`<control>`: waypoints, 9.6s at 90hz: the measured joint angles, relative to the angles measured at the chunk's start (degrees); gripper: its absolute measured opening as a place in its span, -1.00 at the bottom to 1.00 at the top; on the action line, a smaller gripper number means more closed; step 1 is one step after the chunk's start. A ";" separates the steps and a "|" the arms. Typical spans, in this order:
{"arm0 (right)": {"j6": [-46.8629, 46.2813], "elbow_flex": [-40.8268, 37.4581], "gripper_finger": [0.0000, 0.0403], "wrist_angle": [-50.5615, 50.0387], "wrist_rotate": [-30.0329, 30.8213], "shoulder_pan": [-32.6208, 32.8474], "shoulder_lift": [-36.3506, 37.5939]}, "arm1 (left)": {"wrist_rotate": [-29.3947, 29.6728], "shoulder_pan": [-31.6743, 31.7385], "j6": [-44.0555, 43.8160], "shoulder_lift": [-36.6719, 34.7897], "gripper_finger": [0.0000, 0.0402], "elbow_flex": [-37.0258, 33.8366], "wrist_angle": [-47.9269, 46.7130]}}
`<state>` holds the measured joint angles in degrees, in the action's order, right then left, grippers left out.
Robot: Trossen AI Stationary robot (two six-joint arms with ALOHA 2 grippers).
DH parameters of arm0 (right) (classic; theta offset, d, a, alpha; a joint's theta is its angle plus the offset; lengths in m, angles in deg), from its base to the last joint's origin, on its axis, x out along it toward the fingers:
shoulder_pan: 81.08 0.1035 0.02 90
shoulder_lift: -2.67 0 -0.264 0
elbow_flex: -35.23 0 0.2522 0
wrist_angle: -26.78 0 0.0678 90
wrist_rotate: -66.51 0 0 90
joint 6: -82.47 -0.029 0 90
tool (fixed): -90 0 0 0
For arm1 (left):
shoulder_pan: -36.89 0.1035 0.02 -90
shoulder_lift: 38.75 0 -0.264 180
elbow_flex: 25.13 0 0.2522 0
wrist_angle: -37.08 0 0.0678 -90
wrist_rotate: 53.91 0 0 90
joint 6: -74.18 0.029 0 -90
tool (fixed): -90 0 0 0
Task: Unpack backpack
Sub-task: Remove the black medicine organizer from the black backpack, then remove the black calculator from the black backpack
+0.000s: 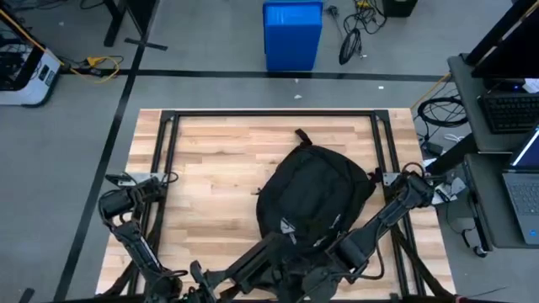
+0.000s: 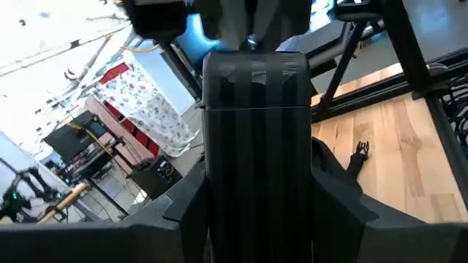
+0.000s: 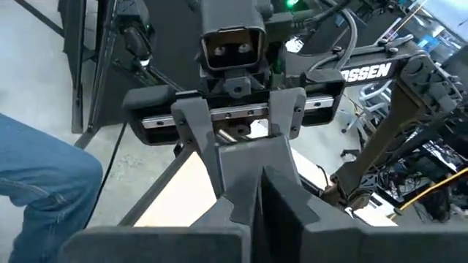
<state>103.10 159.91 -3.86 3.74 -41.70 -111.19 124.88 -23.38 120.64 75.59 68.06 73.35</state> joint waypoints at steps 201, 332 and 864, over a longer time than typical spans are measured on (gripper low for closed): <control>-19.09 0.02 -0.97 -22.91 29.98 15.07 6.65 | 0.71 22.09 -54.69 -47.85 -0.18 -16.40 -71.95; -31.97 0.02 -0.97 -29.34 29.94 14.37 6.62 | -4.88 23.43 -130.17 -52.52 -0.18 -68.51 -85.58; -56.03 0.07 0.15 -57.64 1.60 -9.91 -12.70 | -38.88 15.04 -80.31 -13.16 -0.95 -41.55 -19.03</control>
<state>47.07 159.97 -61.50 5.33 -51.61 -123.89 86.00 -8.35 40.32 62.43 26.52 54.32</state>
